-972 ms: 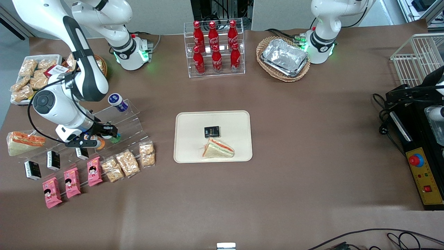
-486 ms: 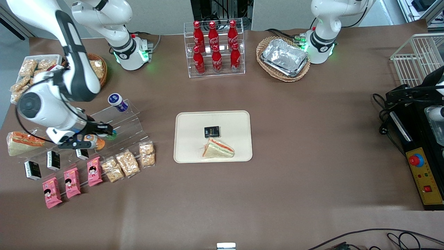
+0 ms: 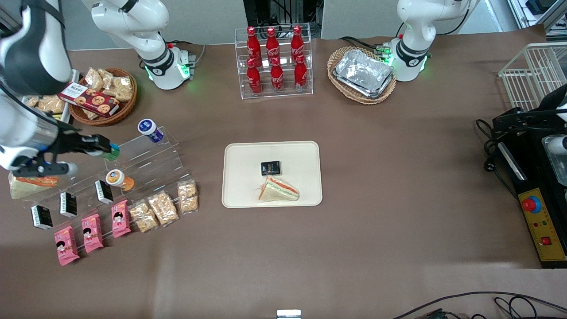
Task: Place green gum on tray
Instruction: 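Lift the green-labelled bottle and carry it over the cream tray, then lower the bottle onto the tray beside the black box, open gripper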
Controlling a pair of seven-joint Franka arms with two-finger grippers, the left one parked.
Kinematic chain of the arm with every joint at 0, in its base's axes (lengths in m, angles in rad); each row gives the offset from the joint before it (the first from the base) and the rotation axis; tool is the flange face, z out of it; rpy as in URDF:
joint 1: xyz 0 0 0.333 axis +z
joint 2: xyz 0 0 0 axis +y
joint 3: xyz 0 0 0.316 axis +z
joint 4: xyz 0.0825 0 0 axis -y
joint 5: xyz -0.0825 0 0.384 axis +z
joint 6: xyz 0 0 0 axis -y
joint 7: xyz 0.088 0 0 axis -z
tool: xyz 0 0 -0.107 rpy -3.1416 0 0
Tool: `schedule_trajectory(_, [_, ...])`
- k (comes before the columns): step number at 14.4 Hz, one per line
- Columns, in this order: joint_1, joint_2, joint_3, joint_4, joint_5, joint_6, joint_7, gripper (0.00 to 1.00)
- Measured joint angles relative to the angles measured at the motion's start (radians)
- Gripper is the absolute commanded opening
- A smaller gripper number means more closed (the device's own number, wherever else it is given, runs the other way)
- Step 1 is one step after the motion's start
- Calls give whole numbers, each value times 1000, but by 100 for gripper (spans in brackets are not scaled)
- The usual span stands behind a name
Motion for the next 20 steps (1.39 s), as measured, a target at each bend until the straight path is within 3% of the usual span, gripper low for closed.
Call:
schedule_trajectory(4, [46,2,5,77,48,-75,66,19])
schedule_trajectory(9, [305,59,15,73,85,-3,391,19])
schedule_trajectory(14, [481,121,15,-108,90,328,566,19])
schedule_trajectory(20, [598,155,14,-411,90,737,628,19])
